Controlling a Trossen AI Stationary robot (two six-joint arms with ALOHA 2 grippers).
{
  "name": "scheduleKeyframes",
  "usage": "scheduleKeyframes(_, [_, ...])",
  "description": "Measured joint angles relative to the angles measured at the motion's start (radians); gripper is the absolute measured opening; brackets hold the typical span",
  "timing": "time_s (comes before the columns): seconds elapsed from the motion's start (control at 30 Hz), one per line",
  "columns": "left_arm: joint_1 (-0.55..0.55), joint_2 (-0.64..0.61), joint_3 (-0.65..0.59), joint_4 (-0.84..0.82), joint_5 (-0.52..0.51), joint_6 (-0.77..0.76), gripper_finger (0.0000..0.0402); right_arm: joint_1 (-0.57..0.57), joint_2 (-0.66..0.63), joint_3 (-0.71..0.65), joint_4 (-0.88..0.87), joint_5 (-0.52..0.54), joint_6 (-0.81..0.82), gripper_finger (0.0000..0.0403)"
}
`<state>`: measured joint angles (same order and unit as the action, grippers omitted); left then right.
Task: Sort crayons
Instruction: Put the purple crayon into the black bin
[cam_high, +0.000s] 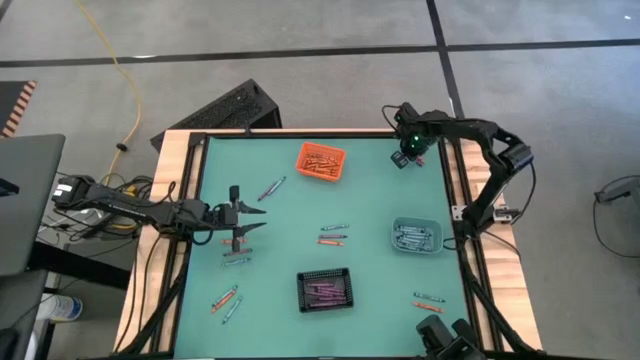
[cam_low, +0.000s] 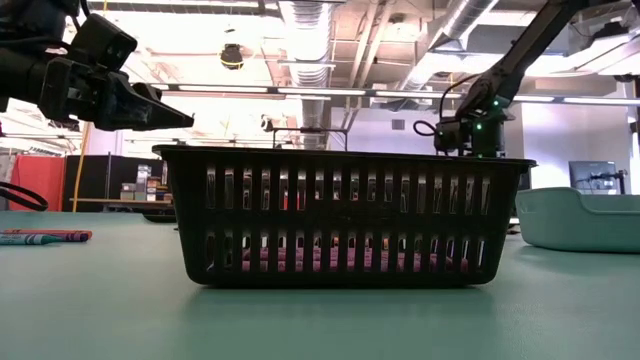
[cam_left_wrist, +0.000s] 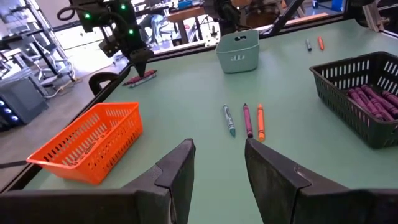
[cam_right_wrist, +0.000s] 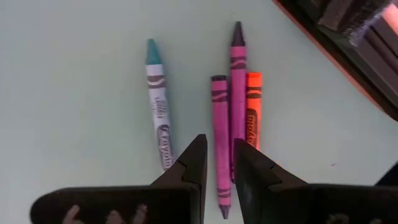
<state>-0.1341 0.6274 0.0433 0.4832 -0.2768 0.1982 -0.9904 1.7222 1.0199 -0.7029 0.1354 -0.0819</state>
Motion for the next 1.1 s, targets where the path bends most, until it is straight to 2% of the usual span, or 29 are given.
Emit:
scheduleKeyframes(0.83, [0.0, 0.0, 0.0, -0.001, 0.0, -0.001, 0.0132, 0.014, 0.001, -0.01, 0.002, -0.026, 0.008, 0.0071])
scheduleKeyframes(1.03, [0.0, 0.0, 0.0, -0.001, 0.0, -0.001, 0.0132, 0.029, 0.022, -0.009, 0.001, -0.159, -0.011, 0.0071])
scheduleKeyframes(1.1, [0.0, 0.0, 0.0, -0.001, 0.0, -0.001, 0.0132, 0.038, 0.021, -0.002, 0.003, -0.151, -0.015, 0.0071])
